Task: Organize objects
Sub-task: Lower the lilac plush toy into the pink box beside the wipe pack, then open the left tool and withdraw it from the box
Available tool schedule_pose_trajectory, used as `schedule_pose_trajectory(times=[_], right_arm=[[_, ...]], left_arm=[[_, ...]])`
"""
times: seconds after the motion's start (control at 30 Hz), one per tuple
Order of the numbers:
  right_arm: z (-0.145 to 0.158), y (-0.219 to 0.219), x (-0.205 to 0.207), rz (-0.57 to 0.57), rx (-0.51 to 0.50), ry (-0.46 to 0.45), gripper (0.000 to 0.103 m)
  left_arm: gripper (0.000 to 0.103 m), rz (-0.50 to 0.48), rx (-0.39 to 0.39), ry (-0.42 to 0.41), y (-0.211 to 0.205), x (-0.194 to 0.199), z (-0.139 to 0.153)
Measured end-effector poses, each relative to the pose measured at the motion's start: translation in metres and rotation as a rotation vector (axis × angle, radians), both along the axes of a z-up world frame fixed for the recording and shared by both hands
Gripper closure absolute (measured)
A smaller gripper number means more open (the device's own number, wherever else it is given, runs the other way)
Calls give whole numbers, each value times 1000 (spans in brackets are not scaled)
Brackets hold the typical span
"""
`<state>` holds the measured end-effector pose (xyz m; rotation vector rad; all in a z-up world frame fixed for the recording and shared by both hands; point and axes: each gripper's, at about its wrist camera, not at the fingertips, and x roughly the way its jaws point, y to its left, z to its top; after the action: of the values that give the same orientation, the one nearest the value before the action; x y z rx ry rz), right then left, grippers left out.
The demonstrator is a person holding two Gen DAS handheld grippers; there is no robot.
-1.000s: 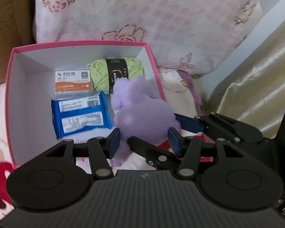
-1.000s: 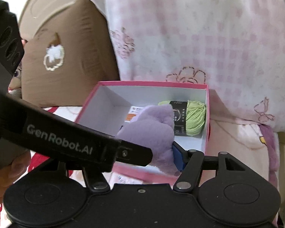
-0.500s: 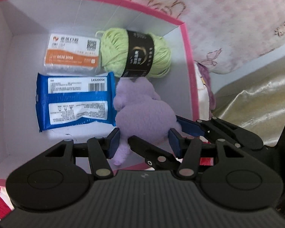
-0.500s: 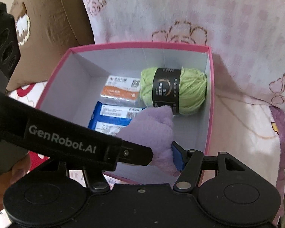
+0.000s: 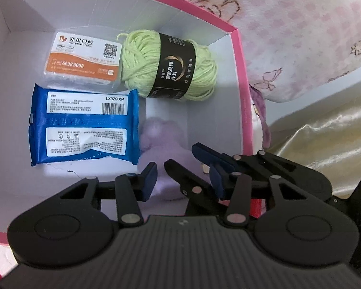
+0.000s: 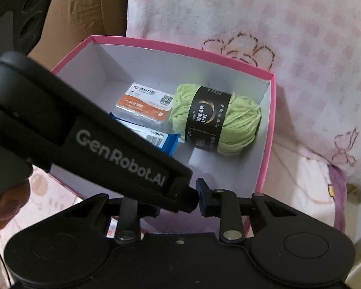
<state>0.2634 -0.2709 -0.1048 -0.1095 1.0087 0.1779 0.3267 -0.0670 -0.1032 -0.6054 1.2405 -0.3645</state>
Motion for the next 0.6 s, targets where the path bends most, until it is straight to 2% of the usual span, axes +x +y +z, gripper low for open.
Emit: schedule_pose_trajectory(times=[0.13,0.27,0.4,0.6], right_arm=[[5,-9,-11,-24,59,-24,69],[13,-15,-26,-33,89,-41,65],[26,-18,-43,-39,94,-67,61],[55,-22,-76,-46,160,-96,60]], left_arm=[[55,-26,-20,-21,-3,-3,4],[57,-70,76,-106,-11,-12,21],[57,-97,112,-162,-9,-24,37],[57,-135,181,-247,2,-54,69]])
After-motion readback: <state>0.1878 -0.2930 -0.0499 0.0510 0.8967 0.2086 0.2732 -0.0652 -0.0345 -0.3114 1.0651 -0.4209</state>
